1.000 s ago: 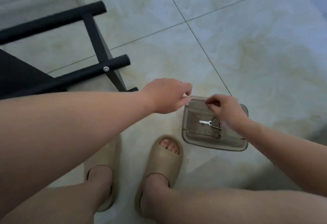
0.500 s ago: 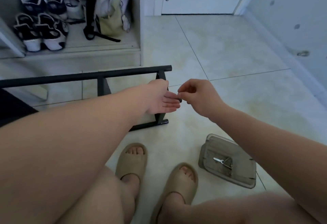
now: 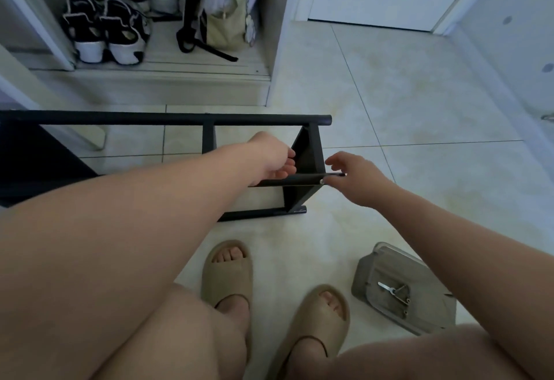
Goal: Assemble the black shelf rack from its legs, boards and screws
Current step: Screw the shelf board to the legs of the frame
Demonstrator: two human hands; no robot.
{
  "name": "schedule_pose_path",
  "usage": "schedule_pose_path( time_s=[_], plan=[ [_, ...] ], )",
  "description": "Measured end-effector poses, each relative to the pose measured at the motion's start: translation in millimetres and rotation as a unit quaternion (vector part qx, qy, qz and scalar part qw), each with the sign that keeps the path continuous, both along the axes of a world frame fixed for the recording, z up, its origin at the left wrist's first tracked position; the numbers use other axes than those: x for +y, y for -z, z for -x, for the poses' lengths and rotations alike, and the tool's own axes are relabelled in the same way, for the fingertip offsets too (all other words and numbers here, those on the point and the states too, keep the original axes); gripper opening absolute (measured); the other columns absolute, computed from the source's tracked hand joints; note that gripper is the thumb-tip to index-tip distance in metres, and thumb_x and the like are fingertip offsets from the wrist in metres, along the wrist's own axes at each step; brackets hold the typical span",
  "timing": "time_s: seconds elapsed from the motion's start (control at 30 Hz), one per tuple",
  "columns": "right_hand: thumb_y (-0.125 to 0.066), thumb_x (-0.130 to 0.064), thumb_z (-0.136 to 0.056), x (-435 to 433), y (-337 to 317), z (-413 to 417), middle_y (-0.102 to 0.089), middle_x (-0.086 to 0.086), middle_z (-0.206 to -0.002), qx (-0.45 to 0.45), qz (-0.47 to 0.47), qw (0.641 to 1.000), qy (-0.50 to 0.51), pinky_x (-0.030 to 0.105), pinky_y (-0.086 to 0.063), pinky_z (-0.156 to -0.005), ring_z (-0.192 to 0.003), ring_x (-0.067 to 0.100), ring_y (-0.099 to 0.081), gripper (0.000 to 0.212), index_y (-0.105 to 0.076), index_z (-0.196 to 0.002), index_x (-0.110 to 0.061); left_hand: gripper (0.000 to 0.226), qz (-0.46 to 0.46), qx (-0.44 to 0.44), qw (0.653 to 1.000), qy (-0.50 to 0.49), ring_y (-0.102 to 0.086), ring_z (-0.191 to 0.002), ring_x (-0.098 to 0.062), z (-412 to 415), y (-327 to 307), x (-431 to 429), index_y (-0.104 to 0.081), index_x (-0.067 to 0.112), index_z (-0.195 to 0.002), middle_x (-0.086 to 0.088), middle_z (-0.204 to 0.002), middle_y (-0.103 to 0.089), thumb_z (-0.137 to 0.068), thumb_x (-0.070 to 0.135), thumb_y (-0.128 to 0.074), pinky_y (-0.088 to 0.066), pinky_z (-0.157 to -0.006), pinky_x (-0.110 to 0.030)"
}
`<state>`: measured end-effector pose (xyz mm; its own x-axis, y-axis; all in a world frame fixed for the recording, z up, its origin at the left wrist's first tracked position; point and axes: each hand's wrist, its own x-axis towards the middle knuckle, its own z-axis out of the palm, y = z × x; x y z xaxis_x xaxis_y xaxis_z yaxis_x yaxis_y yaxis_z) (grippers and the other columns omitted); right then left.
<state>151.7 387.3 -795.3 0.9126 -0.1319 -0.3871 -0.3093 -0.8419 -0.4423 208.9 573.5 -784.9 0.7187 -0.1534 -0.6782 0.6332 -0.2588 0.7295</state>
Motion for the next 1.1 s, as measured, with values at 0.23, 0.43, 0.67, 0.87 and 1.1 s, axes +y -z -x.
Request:
schedule_pose_path(
  time_s=[0.23,0.43,0.67,0.87,1.1],
  plan=[
    [-0.072,-0.041,-0.090,-14,21,-7,-0.058,-0.004,-0.116,0.038,0.033,0.998,-0.035,0.033,-0.045,-0.082,-0.100,0.022,-0.058,0.051,-0.053,-0.133,-0.021,0.035,-0.244,-0.214,0.908,0.265,-0.060,-0.107,-0.026,-6,33,9,-0.068,0.017,-0.115,-0.005,-0.119,-0.066,-0.097,0.001,-0.043,-0.052,-0.092,-0.035],
    [-0.073,-0.040,-0.090,-18,22,-2,-0.067,-0.001,-0.091,0.011,0.034,0.999,-0.026,0.023,-0.043,-0.062,-0.076,0.008,-0.056,0.028,-0.073,-0.108,-0.019,0.031,-0.348,-0.218,0.820,0.398,-0.060,-0.099,-0.030,10,36,1,-0.061,0.012,-0.118,-0.009,-0.114,-0.062,-0.094,0.004,-0.042,-0.054,-0.088,-0.039],
    [-0.070,-0.042,-0.091,9,11,45,-0.062,-0.002,-0.085,0.091,0.072,0.992,-0.057,0.026,-0.039,-0.056,-0.074,0.012,-0.055,0.027,-0.069,-0.098,-0.017,0.028,-0.374,-0.141,0.775,0.490,-0.062,-0.101,-0.026,47,11,10,-0.066,0.004,-0.120,-0.012,-0.119,-0.066,-0.100,0.009,-0.048,-0.049,-0.088,-0.029],
    [-0.066,-0.046,-0.093,33,24,130,-0.058,-0.002,-0.089,0.048,0.036,0.998,-0.011,0.031,-0.040,-0.064,-0.084,0.021,-0.055,0.029,-0.061,-0.100,-0.018,0.017,-0.418,-0.134,0.732,0.520,-0.053,-0.079,-0.027,107,12,10,-0.057,0.004,-0.084,-0.005,-0.076,-0.048,-0.096,0.004,-0.045,-0.049,-0.079,-0.036],
    [-0.068,-0.049,-0.092,31,21,203,-0.065,0.002,-0.091,0.061,0.027,0.998,-0.002,0.035,-0.049,-0.074,-0.088,0.023,-0.059,0.036,-0.065,-0.101,-0.014,0.032,-0.372,-0.141,0.784,0.477,-0.064,-0.101,-0.031,168,16,21,-0.067,0.008,-0.116,-0.010,-0.111,-0.068,-0.094,0.003,-0.045,-0.054,-0.091,-0.039]
  ],
)
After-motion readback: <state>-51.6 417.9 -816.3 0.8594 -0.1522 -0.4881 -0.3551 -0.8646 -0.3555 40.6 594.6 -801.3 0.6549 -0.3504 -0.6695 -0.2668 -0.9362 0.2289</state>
